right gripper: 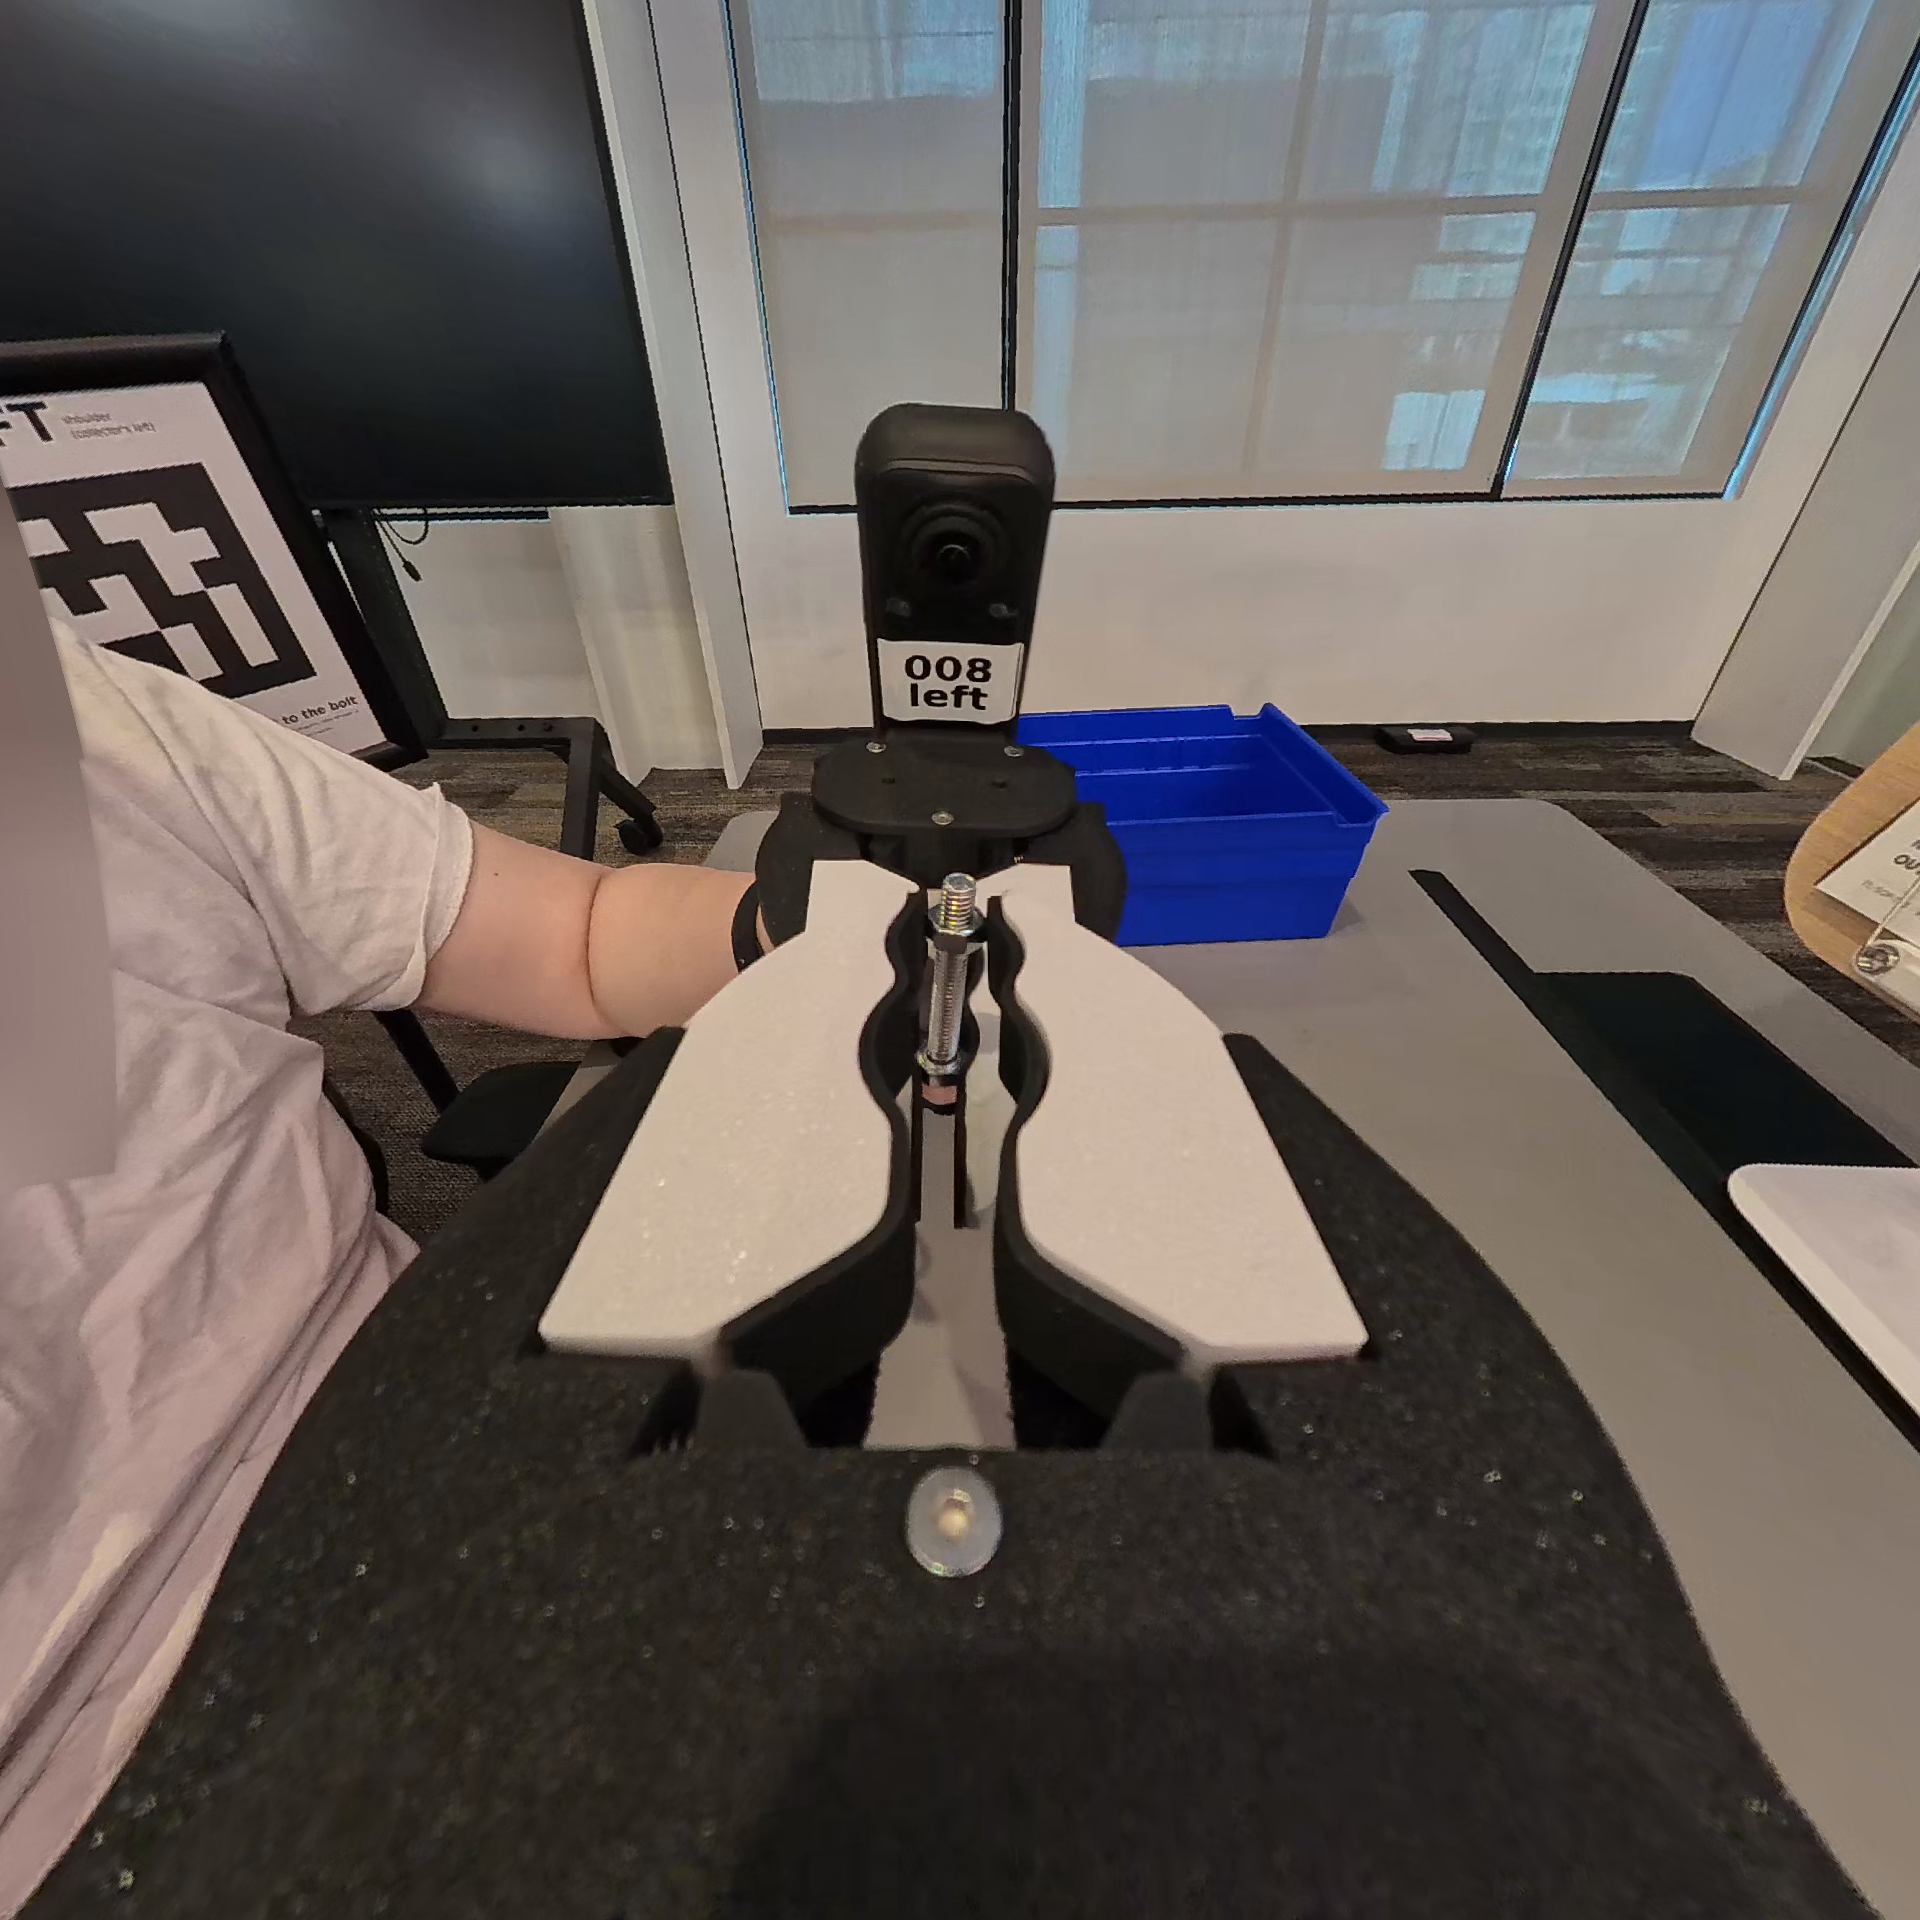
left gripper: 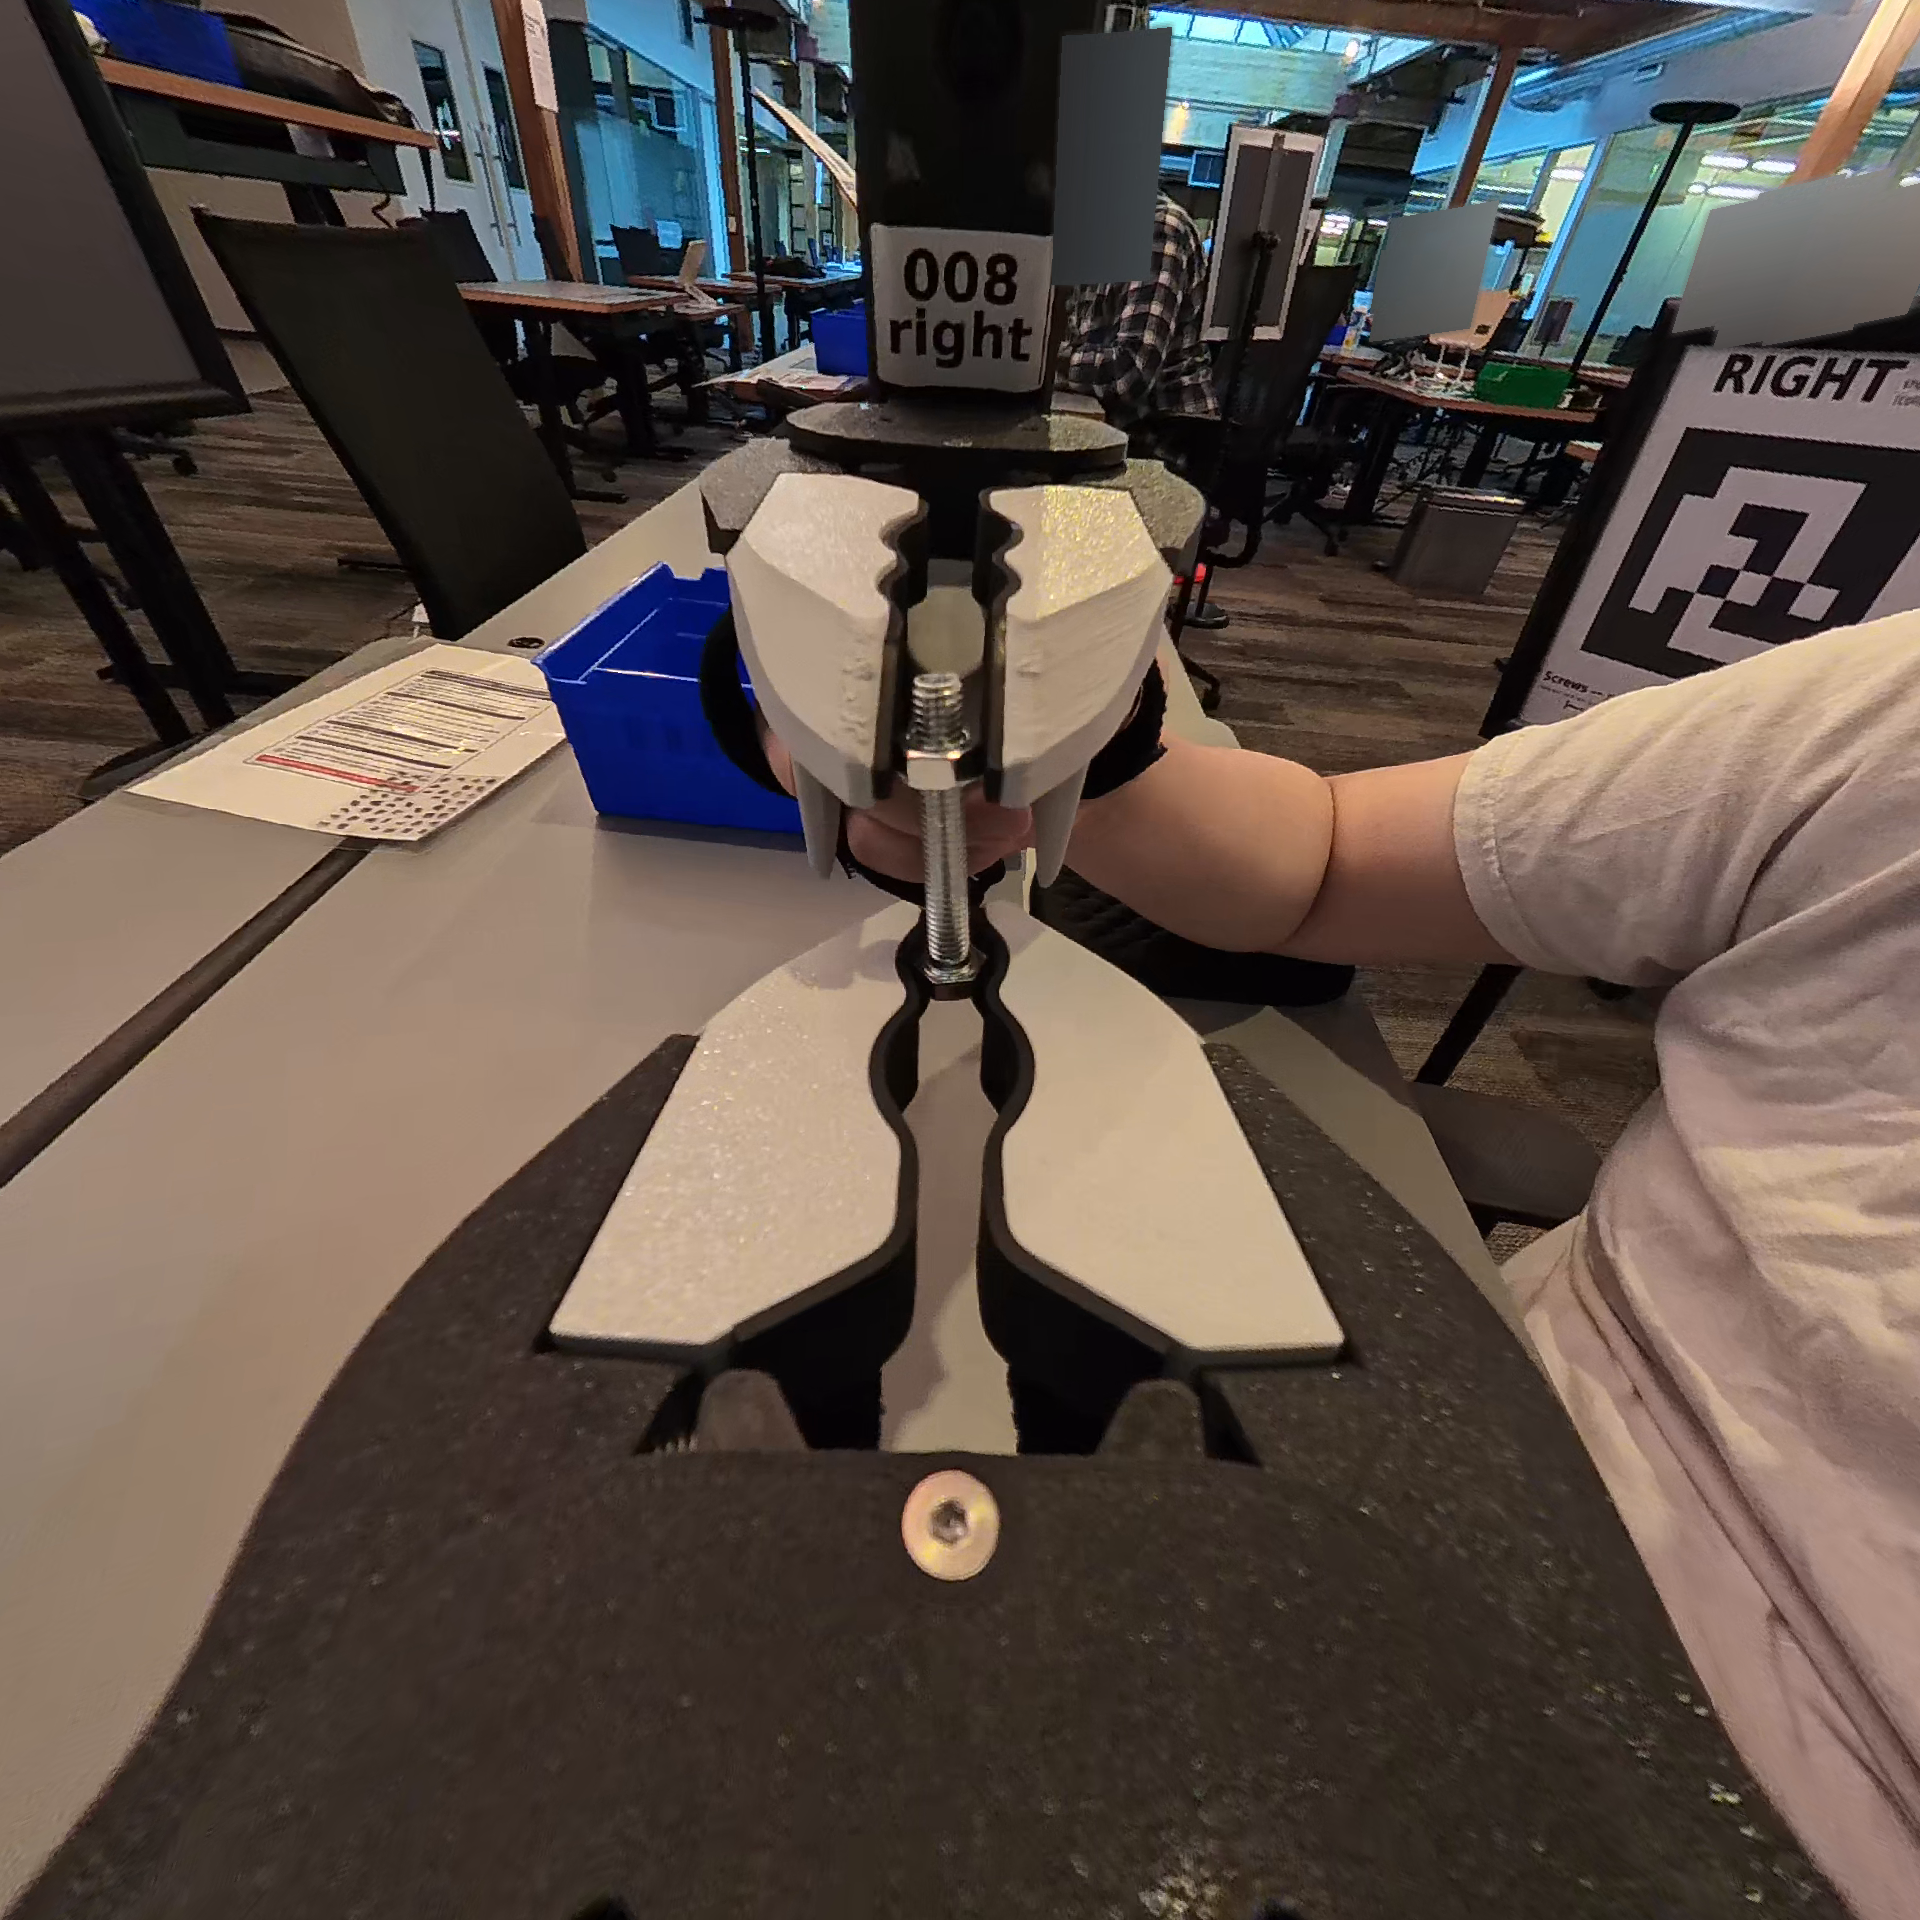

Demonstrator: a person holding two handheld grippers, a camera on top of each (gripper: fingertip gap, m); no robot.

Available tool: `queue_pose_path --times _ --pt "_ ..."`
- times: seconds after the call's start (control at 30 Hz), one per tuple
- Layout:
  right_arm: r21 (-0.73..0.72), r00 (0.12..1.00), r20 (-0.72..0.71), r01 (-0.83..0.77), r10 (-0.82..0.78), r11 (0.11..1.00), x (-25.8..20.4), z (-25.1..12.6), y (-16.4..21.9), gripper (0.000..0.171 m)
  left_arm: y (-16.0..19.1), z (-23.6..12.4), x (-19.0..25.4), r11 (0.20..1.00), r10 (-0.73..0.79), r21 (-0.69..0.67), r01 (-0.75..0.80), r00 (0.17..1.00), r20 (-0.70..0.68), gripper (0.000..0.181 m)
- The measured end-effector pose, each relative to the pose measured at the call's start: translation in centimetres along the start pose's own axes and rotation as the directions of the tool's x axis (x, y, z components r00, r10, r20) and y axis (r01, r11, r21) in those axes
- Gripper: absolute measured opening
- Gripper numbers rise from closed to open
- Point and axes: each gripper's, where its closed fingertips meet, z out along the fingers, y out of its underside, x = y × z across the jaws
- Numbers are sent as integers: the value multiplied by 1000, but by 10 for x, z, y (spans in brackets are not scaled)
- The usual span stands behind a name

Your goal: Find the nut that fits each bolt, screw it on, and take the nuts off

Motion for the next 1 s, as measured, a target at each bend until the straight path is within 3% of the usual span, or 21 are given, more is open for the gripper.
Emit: queue_pose_path --times 0.17,0.3,1.0 --pt "1 1000 -13 -4 4 1000 3 -2 -1 11 -1 -1 -4 1000 6 3 -7 999 37 5" --pt "-6 995 -91 26 -27 1000 10 -5 -5 30 -2 -1 -8 1000 19 -2 -19 997 74 5" --pt "8 998 -54 21 -20 1000 6 -9 -8 23 -15 -5 0 997 48 64 -52 997 64 5"
